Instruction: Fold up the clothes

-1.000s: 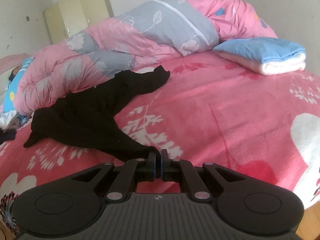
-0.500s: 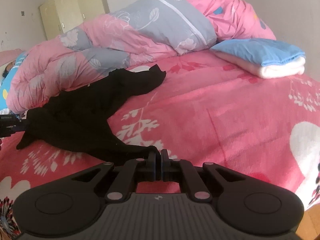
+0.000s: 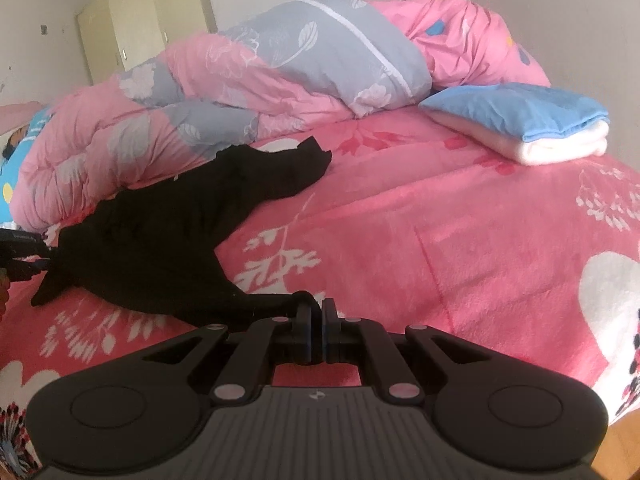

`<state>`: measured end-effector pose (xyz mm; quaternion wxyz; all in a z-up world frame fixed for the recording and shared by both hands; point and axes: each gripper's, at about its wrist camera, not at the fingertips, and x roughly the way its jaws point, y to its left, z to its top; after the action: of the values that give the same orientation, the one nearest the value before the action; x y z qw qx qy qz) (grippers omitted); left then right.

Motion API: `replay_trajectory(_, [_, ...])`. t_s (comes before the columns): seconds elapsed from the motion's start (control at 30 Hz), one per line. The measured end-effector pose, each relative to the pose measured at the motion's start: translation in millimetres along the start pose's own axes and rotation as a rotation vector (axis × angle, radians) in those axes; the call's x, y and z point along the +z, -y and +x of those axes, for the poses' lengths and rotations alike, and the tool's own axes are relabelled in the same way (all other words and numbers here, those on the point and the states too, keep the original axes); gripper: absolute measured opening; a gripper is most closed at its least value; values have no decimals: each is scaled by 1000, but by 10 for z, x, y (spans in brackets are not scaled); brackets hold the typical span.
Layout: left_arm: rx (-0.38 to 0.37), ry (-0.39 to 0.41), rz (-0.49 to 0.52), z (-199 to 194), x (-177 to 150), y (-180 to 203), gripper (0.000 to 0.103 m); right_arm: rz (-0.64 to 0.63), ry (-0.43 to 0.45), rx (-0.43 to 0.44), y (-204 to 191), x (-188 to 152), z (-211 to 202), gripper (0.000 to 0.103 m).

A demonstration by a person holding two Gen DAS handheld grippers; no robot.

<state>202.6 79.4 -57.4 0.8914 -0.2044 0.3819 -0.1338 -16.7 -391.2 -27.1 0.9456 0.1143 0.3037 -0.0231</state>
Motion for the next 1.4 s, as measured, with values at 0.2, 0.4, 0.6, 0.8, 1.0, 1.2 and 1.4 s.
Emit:
replay_trajectory(0.2, [-10,14,-71,-115,-6,-16,7,0,26,9,-14,41,-11,4])
replay_trajectory(0.4, [-34,54,-74,-465,-37,127,6,-6,71,24,-6,128,-75,4])
replay_trajectory(0.6, [-34,74,-24,-814,-136,340,6,-8,113,45,19,206,-155,4])
replay_trajectory(0.8, [-32,45,-42,-945,-207,325,6,-4,136,73,49,232,-242,4])
replay_trajectory(1.0, [-66,12,-125,-975,-239,196,7,18,155,94,89,223,-344,4])
replay_trajectory(1.2, [-111,-17,-157,-1038,-326,148,7,25,148,91,116,201,-353,4])
replay_trajectory(1.4, [-114,-13,-141,-1177,-510,89,9,28,141,85,129,196,-342,4])
